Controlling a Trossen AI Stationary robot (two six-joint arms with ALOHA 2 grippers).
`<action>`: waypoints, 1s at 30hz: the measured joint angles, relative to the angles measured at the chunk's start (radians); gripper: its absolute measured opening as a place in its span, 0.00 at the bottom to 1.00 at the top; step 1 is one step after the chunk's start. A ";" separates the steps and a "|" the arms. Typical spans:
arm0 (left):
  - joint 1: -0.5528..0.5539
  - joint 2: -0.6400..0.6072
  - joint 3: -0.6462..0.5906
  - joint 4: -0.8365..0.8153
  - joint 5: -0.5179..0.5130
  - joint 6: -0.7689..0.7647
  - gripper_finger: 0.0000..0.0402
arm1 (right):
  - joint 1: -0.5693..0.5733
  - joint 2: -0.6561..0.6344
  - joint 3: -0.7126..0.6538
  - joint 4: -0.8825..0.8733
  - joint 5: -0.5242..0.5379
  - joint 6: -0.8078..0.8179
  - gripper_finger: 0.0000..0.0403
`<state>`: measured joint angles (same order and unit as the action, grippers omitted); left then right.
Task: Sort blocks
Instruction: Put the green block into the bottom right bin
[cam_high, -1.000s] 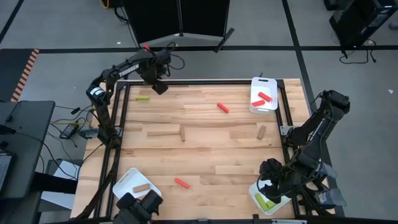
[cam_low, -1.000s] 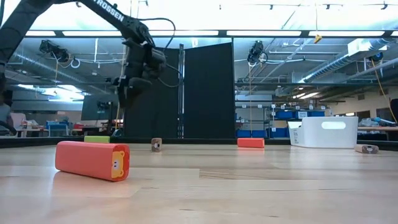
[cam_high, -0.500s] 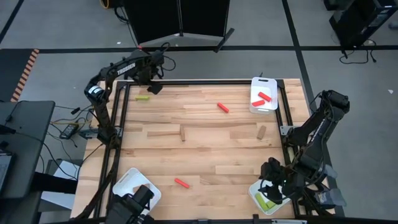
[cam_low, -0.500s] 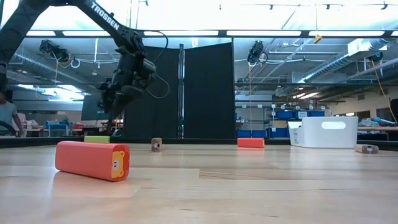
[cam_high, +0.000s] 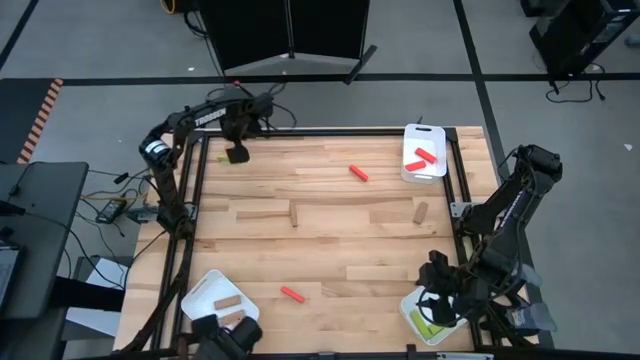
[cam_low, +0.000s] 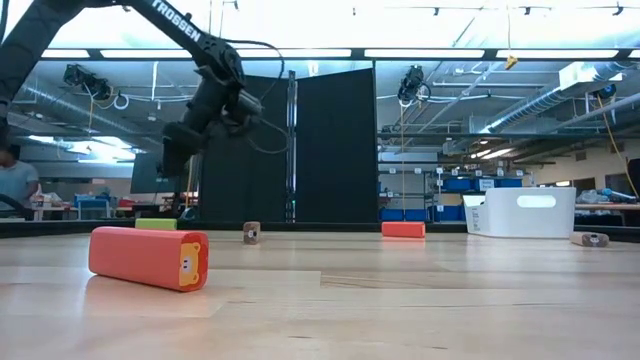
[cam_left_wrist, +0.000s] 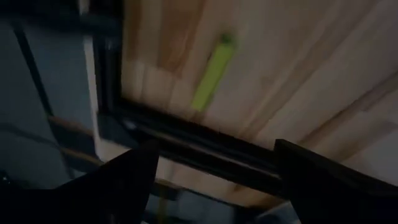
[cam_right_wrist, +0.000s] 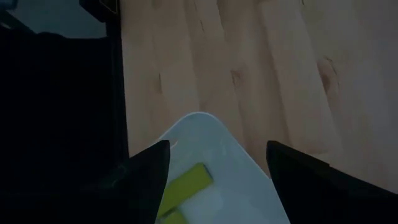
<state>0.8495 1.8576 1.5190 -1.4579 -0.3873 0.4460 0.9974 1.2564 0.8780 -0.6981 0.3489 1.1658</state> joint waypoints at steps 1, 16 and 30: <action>-0.013 0.000 -0.005 0.010 -0.003 0.038 0.81 | 0.000 0.000 0.000 0.001 0.003 0.002 0.69; 0.002 0.046 -0.292 0.105 -0.173 0.098 0.81 | -0.020 0.000 0.000 0.064 0.051 0.016 0.69; 0.028 0.047 -0.312 0.293 -0.086 0.191 0.81 | -0.065 0.000 0.000 0.077 0.038 0.018 0.69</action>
<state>0.8772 1.9041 1.2068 -1.1645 -0.4731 0.6373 0.9327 1.2564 0.8780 -0.6212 0.3873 1.1839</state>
